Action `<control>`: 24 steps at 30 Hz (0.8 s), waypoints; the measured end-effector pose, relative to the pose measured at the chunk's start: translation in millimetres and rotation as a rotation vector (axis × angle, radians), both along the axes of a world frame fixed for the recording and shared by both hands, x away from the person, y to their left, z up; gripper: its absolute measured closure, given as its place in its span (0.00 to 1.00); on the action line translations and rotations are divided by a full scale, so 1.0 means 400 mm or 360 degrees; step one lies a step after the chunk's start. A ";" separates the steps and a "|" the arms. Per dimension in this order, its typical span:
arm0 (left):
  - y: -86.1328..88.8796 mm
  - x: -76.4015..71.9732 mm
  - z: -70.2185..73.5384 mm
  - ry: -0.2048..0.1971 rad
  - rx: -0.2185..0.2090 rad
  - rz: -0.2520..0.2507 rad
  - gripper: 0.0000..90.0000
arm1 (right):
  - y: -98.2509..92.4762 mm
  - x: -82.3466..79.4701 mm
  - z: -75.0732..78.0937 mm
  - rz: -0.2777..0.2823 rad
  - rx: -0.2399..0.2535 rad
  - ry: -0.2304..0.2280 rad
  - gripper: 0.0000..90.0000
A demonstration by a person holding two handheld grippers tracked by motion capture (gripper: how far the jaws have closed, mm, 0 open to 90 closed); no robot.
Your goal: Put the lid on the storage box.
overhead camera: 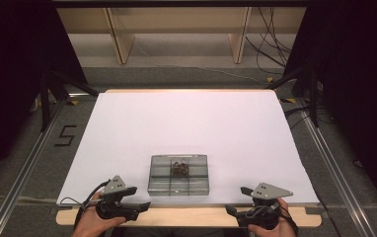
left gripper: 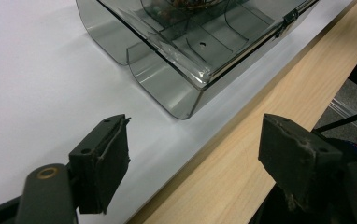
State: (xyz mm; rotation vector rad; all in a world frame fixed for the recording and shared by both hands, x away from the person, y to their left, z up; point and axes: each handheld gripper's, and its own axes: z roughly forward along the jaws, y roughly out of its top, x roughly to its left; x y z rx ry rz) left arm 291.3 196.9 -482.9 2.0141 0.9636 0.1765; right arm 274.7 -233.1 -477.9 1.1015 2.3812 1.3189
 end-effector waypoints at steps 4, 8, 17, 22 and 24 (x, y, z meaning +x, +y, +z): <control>0.000 0.001 0.000 -0.0003 0.0020 0.0001 0.26 | -0.004 -0.010 -0.001 -0.0017 -0.0016 0.0008 0.19; -0.002 0.000 -0.001 -0.0022 0.0004 -0.0015 0.26 | -0.009 -0.012 -0.006 0.0016 -0.0015 0.0010 0.19; -0.002 0.000 -0.002 -0.0022 0.0000 -0.0014 0.26 | -0.005 -0.032 -0.008 -0.0003 -0.0008 0.0047 0.19; -0.003 0.000 0.000 -0.0026 -0.0009 -0.0009 0.26 | -0.010 -0.028 -0.010 0.0015 -0.0040 0.0014 0.19; -0.002 0.000 0.000 -0.0023 -0.0004 -0.0011 0.26 | -0.008 -0.029 -0.010 0.0002 -0.0040 0.0006 0.19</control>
